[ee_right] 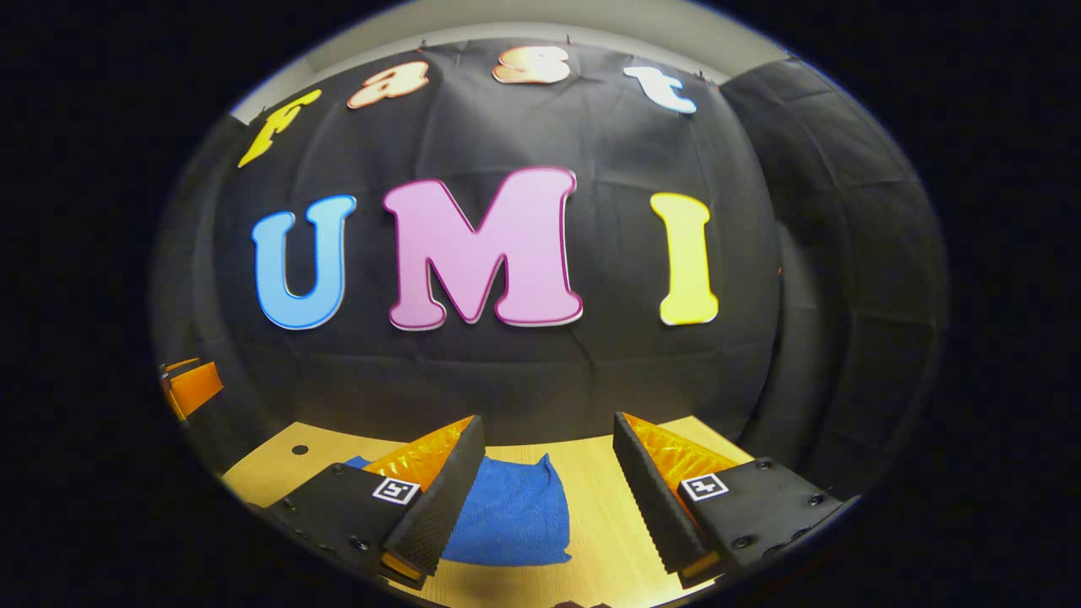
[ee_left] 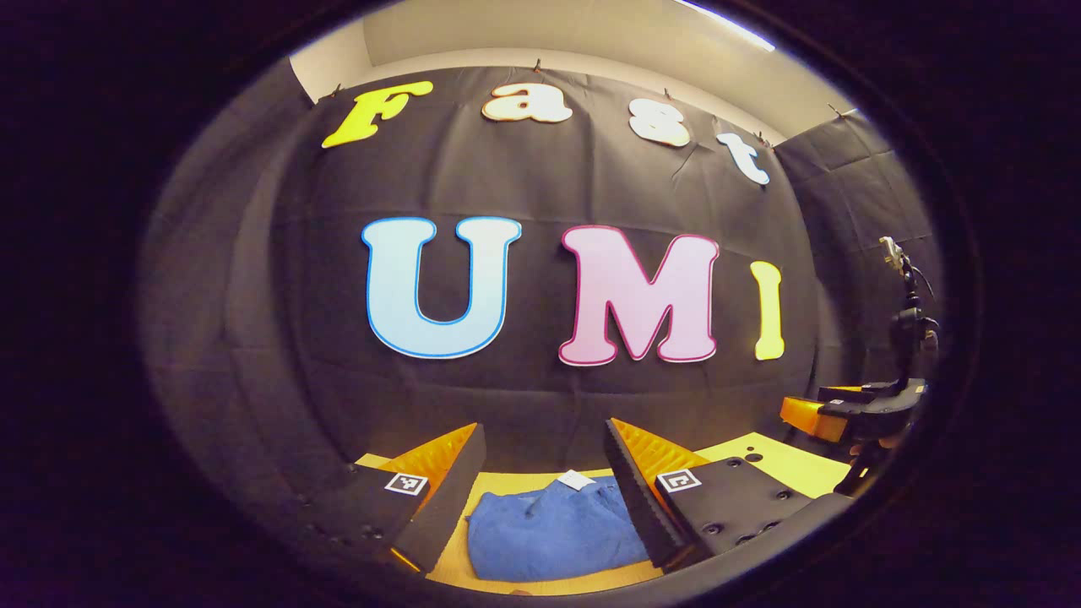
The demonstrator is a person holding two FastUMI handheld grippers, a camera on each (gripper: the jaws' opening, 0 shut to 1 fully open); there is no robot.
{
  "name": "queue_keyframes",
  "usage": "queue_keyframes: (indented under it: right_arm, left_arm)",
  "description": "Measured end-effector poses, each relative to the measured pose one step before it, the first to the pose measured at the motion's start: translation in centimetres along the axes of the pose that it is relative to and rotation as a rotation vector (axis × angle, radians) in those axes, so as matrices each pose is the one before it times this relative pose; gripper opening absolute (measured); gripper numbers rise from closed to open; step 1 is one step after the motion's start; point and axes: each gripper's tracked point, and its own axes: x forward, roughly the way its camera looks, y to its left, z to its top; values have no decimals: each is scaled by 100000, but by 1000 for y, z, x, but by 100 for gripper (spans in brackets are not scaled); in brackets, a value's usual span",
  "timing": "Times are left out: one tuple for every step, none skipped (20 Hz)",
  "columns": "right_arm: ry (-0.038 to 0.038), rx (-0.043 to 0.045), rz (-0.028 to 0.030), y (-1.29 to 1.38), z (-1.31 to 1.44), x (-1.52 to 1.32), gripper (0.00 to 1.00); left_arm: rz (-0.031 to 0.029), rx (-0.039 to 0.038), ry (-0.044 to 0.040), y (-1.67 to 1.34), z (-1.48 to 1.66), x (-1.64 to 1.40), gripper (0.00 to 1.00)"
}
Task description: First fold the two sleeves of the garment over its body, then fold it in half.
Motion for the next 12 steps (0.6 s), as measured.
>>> queue_keyframes:
  right_arm:
    - [-2728,-1773,-151,261,1207,-2249,96]
    - [-1379,6,289,449,994,-2763,95]
    - [-140,1205,1118,756,603,-2357,95]
    - [-130,1252,1854,709,493,-2196,95]
    - [-1662,-199,2041,819,935,-2008,95]
    - [-1451,-2082,913,406,899,-1836,95]
    - [-893,-1611,1698,415,465,-1610,95]
    - [191,292,2567,790,179,-1417,95]
    - [143,1434,2797,906,120,-1106,95]
    - [-2052,1846,2863,858,497,-1201,95]
    - [-2501,1604,1098,571,517,-800,95]
    - [-1634,555,-789,95,125,-899,95]
  left_arm:
    - [828,876,710,-642,293,-2272,81]
    - [434,206,731,-649,50,-1989,80]
    - [-212,-1068,30,-728,72,-2046,81]
    - [-1073,-554,-608,-872,-69,-2022,80]
    - [-798,233,-2177,-697,146,-2219,82]
    - [-1599,999,-2698,-573,180,-2373,82]
    - [-2455,1187,-3381,-711,340,-2027,82]
    - [-2688,547,-3482,-848,154,-1703,82]
    - [-1408,-280,-2324,-544,134,-1413,82]
    - [-224,-290,-203,-70,-254,-1365,82]
    - [111,606,1911,-37,-385,-1155,81]
    - [1387,1585,2455,351,-466,-1081,81]
